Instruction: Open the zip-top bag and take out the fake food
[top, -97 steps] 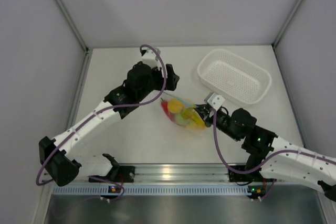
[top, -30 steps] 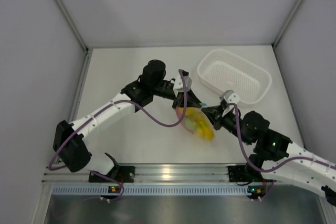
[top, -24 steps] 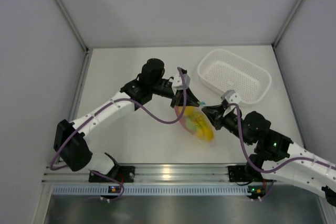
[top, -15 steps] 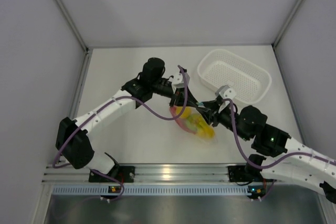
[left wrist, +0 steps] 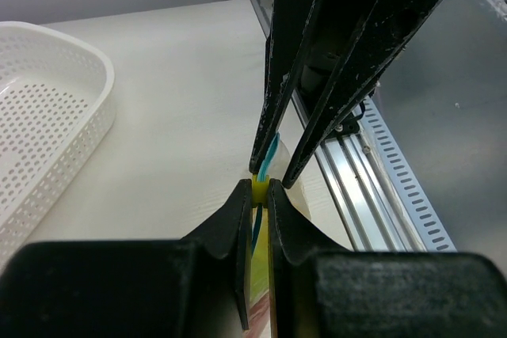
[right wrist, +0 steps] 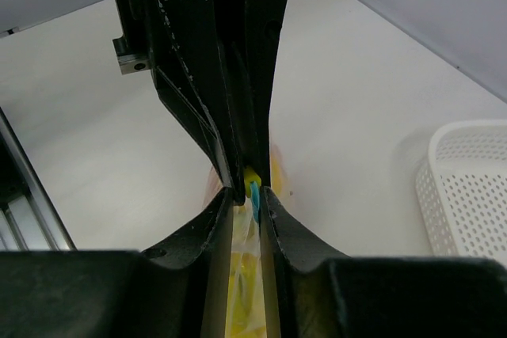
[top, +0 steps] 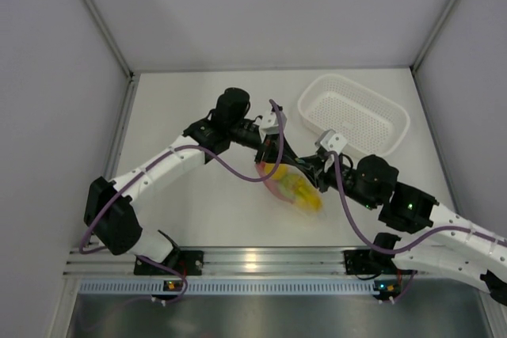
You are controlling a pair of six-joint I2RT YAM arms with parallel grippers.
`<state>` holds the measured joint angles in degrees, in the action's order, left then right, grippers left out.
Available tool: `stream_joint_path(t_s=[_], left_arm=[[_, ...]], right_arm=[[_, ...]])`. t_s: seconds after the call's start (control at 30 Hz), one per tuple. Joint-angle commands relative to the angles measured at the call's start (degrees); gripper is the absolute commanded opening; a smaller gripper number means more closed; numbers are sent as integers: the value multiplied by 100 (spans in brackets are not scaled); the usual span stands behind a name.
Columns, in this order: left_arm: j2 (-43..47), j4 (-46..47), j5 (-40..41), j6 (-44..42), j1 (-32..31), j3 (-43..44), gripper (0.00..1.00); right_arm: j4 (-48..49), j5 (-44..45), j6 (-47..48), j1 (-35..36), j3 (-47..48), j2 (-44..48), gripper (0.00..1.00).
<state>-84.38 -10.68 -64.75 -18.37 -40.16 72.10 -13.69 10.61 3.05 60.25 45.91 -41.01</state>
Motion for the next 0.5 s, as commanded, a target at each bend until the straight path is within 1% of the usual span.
stream_joint_path(t_s=[0.0, 0.1, 0.17, 0.23, 0.27, 0.3, 0.4, 0.47], left_arm=[[220, 66, -178, -219, 8, 261, 0], [229, 66, -248, -237, 8, 279, 0], [220, 66, -292, -220, 8, 305, 0], [229, 66, -345, -202, 0, 314, 0], [238, 66, -345, -202, 8, 305, 0], [238, 57, -345, -219, 8, 305, 0], [246, 74, -363, -211, 8, 296, 0], [246, 66, -337, -202, 8, 288, 0]], right_arm=[[-177, -217, 108, 22, 137, 120, 18], [-292, -226, 134, 22, 190, 102, 12], [-362, -226, 161, 22, 217, 59, 12], [-371, -217, 170, 22, 225, 67, 8], [-371, -226, 161, 13, 234, 67, 8], [-371, -217, 161, 22, 252, 59, 4], [-380, -235, 187, 22, 261, 32, 0], [-380, -235, 187, 22, 269, 6, 0]])
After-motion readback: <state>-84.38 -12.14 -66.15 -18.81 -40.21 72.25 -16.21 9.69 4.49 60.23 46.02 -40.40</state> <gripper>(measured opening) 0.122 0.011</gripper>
